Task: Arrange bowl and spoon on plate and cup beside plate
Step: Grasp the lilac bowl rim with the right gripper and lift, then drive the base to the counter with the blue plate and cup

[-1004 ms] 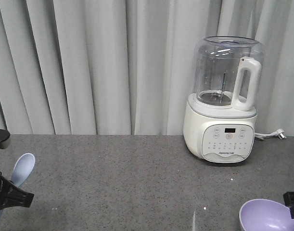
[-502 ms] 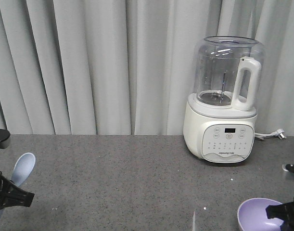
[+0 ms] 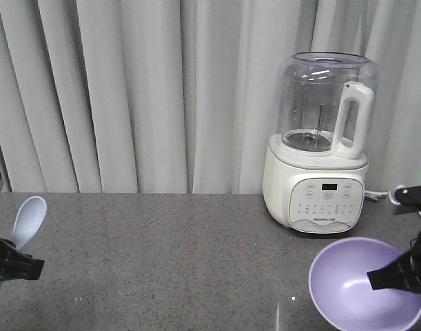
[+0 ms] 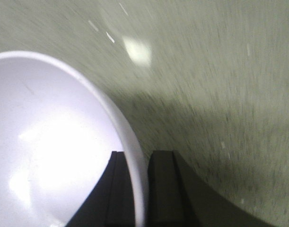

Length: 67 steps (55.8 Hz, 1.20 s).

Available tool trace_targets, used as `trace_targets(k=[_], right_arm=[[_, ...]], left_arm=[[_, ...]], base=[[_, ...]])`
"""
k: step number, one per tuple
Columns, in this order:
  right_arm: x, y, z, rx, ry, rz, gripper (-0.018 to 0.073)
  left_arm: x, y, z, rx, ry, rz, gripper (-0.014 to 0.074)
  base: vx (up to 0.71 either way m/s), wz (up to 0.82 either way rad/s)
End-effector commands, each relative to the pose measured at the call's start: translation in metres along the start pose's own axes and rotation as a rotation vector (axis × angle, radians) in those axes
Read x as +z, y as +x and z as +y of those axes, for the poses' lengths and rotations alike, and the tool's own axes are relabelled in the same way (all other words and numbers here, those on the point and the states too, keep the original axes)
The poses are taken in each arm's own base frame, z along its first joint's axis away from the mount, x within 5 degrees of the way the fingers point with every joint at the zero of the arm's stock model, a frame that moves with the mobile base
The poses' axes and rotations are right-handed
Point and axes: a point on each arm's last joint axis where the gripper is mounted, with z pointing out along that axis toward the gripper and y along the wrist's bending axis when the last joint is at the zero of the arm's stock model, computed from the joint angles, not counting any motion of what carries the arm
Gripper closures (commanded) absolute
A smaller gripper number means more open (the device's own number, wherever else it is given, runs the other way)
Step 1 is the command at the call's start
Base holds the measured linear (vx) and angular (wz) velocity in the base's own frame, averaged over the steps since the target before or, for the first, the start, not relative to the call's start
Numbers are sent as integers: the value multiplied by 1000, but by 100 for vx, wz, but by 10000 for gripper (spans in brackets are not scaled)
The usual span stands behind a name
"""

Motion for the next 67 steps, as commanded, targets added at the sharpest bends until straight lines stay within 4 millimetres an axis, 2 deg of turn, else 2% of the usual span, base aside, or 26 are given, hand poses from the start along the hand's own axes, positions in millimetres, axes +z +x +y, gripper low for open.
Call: trace_targets(k=[1,11,23,29,34,42,67], right_arm=[[-51,-9,10,-66,27,-259,568],[-87,24,22,-44,16,-450,568],[-106,75,28,-21,30,-581,568],[-114,90,30,-21,40,-638,568],[-122,95,30,-22,46,-680,568],[-130,96,30,-20,56,-732,568],[-130,99,31,-23,48,-705,568]], left_arm=[[-32,-14,-1,-8,7,-177,602],[-64,-1,-1,-12,8,-309,602],[-88,49,-2,-32,22,-489,602],[-97,69,-2,-37,25,-558,602],[-102,80,-2,-37,25,-592,602],[-109,83,-2,-37,25,-619,602],[-110,84,-2,-37,25,-618,602]], base=[[0,0],[0,0],[0,0],[0,0],[0,0],[0,0],[0,0]])
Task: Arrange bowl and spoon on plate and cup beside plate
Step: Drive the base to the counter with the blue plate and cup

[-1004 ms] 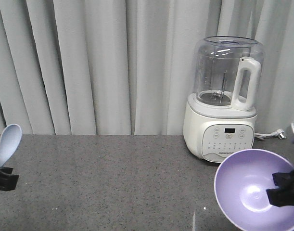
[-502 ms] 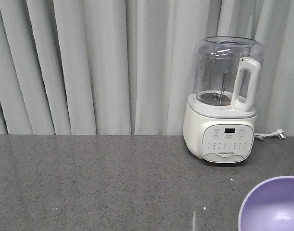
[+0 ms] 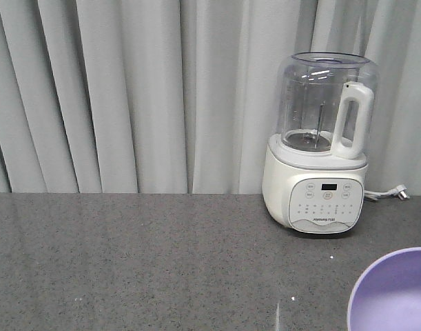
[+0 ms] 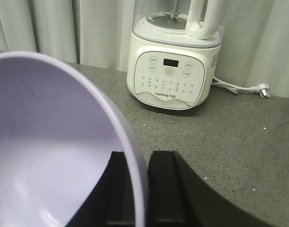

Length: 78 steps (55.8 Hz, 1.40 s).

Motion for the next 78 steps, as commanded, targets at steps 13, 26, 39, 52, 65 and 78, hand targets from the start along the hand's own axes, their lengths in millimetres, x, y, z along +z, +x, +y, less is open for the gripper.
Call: trace_targets(k=[13,26,39,52,65,78], right_arm=[[-4,-17,-3,-7,24,-111,568],[-4,-17,-3,-7,24,-111,568],[-4,-17,-3,-7,24,-111,568],[-4,-17,-3,-7,24,-111,568],[-4,-17,-3,-7,24,-111,568],[-4,-17,-3,-7,24,-111,568]], left_arm=[[-4,-17,-1,-19,9,-113,602],[-4,-17,-1,-19,9,-113,602],[-4,-17,-1,-19,9,-113,602],[-4,-17,-1,-19,9,-113,602],[-4,-17,-1,-19,9,-113,602],[-4,-17,-1,-19,9,-113,602]], base=[[0,0],[0,-2],[-5,-16],[-9,-35],[-12,-49],[-13,-51]])
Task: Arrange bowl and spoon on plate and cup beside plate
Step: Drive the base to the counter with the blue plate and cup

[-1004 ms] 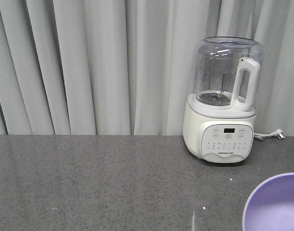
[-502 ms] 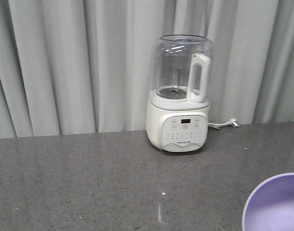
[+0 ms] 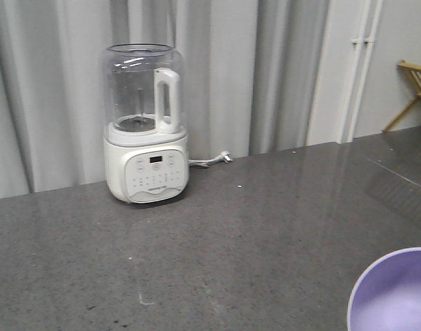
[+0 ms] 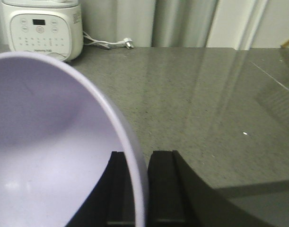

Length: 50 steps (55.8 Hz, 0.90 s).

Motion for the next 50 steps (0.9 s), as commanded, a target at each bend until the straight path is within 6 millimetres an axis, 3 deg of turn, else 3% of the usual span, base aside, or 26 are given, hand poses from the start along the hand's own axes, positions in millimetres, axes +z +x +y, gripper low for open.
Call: trace_targets(k=[1,50], right_arm=[[-4,-17,-3,-8,24,-112,568],[-4,-17,-3,-8,24,-112,568]], left_arm=[[-4,-17,-1,-19,9,-113,602],[-4,-17,-1,-19,9,-113,602]], base=[[-13,-51],[-10,-45]])
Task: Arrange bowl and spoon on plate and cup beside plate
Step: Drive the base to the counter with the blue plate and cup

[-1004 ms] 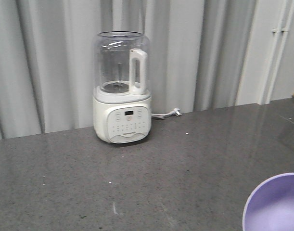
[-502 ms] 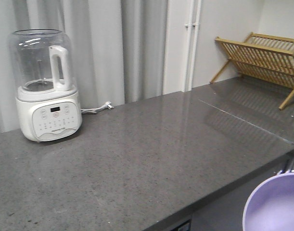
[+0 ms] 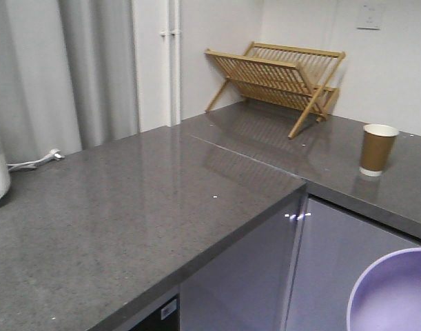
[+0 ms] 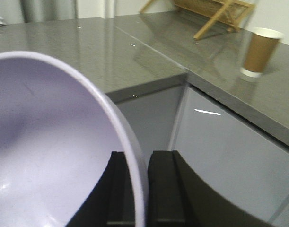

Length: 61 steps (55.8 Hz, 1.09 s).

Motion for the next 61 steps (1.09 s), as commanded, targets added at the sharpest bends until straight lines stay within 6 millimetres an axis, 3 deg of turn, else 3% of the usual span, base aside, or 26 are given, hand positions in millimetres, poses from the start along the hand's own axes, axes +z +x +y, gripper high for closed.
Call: trace_targets(k=[1,35,61], right_arm=[[-4,-17,-3,-8,25,-113,568],[-4,-17,-3,-8,25,-113,568],[-4,-17,-3,-8,25,-113,568]], left_arm=[[-4,-17,-1,-19,9,-113,602],[-4,-17,-1,-19,9,-112,602],[-4,-17,-1,-19,9,-112,602]], base=[[-3,-53],[14,-68],[32,-20]])
